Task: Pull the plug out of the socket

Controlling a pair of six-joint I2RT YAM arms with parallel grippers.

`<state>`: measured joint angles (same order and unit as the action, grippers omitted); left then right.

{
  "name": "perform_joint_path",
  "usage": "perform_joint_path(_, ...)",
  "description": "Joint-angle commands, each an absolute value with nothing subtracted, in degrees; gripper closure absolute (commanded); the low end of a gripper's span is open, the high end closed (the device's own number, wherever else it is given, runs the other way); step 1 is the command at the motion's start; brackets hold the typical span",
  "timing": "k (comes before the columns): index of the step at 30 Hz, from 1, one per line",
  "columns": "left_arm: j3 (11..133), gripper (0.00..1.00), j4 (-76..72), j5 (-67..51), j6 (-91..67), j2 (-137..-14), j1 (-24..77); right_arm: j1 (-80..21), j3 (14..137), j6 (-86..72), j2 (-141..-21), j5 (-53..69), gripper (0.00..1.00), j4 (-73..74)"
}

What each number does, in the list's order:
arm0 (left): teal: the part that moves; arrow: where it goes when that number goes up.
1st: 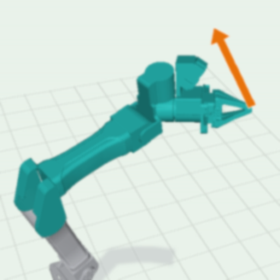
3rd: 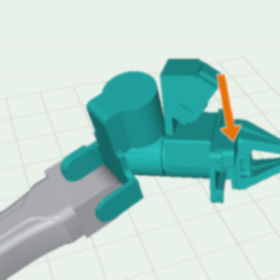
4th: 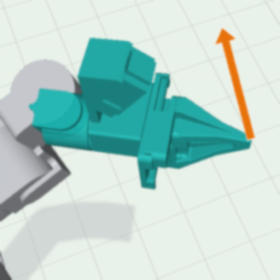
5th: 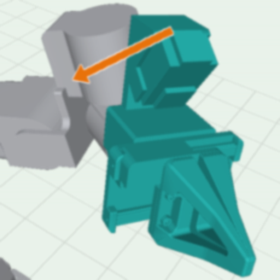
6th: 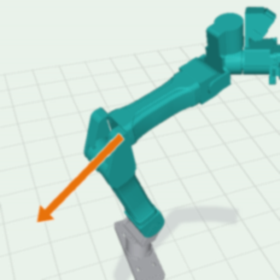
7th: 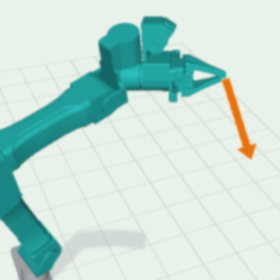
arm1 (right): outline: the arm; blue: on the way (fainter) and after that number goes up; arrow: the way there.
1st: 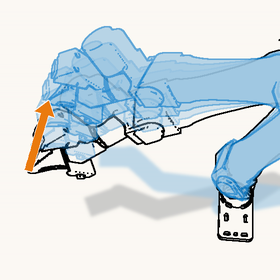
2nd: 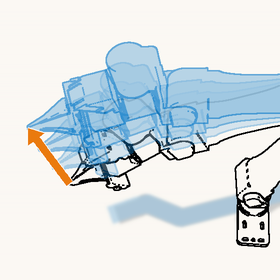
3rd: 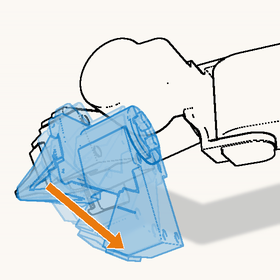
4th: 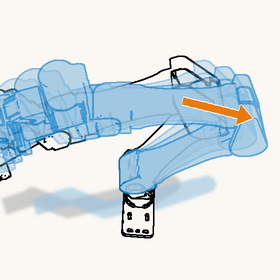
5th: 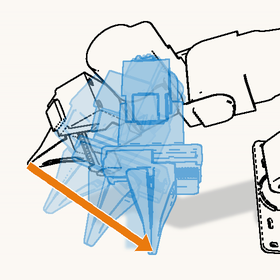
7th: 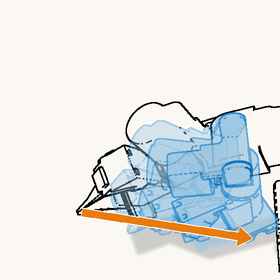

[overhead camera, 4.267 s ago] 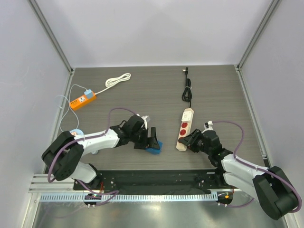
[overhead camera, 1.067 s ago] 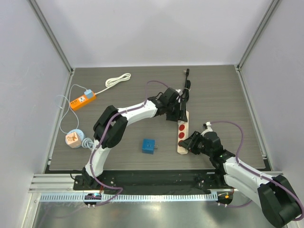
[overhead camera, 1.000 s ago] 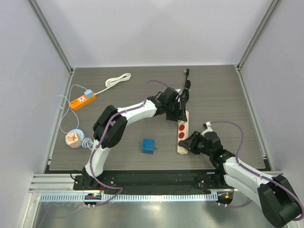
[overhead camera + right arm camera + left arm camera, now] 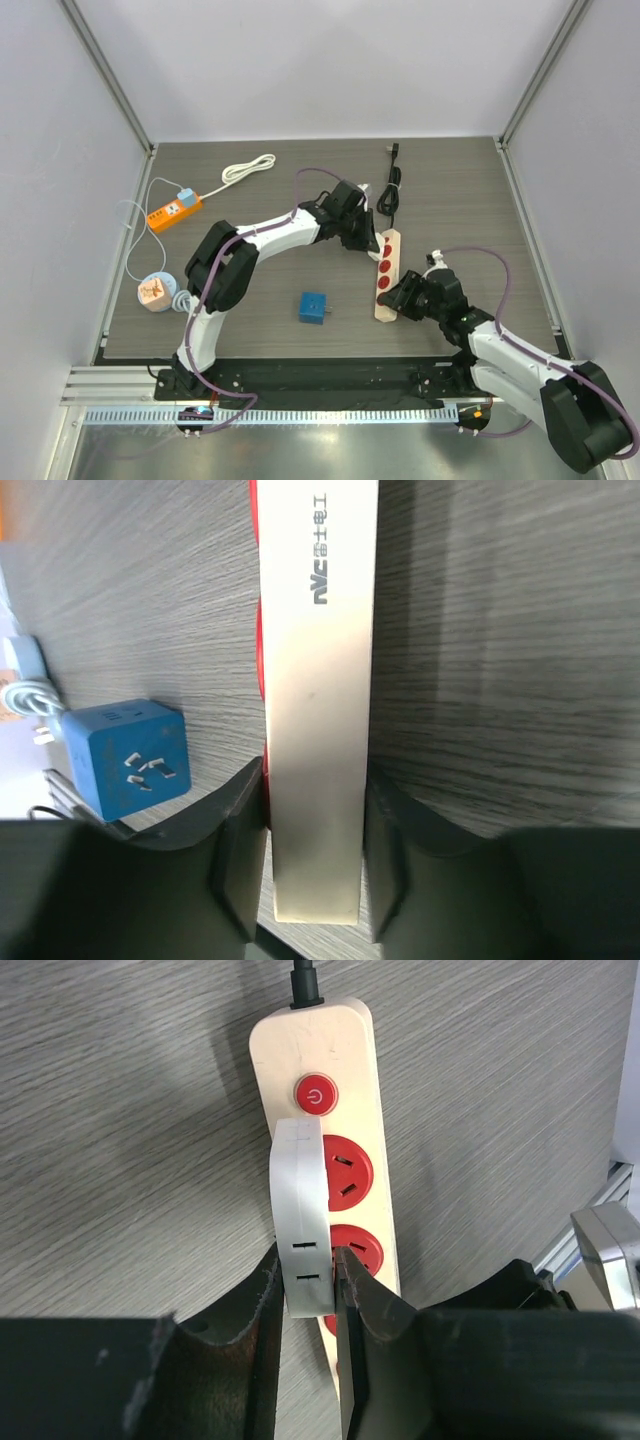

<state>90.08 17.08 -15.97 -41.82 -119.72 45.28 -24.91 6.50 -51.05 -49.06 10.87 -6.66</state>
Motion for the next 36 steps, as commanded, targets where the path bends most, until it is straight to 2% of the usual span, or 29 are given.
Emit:
perform_joint_path(1, 88.5, 1.0, 16.4, -17.7, -40.3, -117.2, 45.1, -23.1, 11.4, -44.7, -51.9, 10.3, 0.49, -2.6)
perform_joint_path(3, 88.2, 1.0, 16.3, -18.2, -40.4, -116.9, 45.0, -21.5, 13.4, -42.6, -53.8, 11.8, 0.4, -2.2)
perform_joint_path(6, 87.4, 1.0, 15.5, -18.9, -40.8, -116.4, 45.2, -18.6, 15.3, -39.8, -58.3, 13.7, 0.37, -1.9)
perform_joint_path(11, 87.0, 1.0, 14.9, -19.9, -41.4, -115.9, 45.2, -16.9, 19.4, -37.2, -66.2, 16.2, 0.4, -3.1)
perform_joint_path(21, 85.5, 1.0, 12.4, -22.4, -43.2, -114.6, 45.5, -16.6, 20.7, -37.9, -70.9, 13.7, 0.51, -7.4)
perform_joint_path(24, 84.6, 1.0, 11.4, -23.6, -43.8, -114.0, 45.6, -16.3, 20.5, -38.1, -73.6, 12.9, 0.59, -9.4)
perform_joint_path(25, 83.9, 1.0, 11.0, -23.8, -43.9, -113.7, 45.6, -16.2, 20.0, -38.2, -74.4, 12.6, 0.77, -10.0)
perform_joint_path(26, 83.7, 1.0, 10.9, -23.9, -43.9, -113.1, 45.6, -15.8, 19.9, -39.4, -74.5, 11.7, 0.9, -10.2)
perform_joint_path(27, 83.4, 1.0, 10.9, -23.9, -44.1, -112.8, 45.6, -15.7, 19.4, -39.7, -74.1, 9.9, 0.98, -9.6)
perform_joint_path(36, 79.7, 1.0, 6.7, -23.6, -46.7, -107.1, 45.6, -15.1, 15.1, -43.8, -65.3, 0.3, 0.99, -7.3)
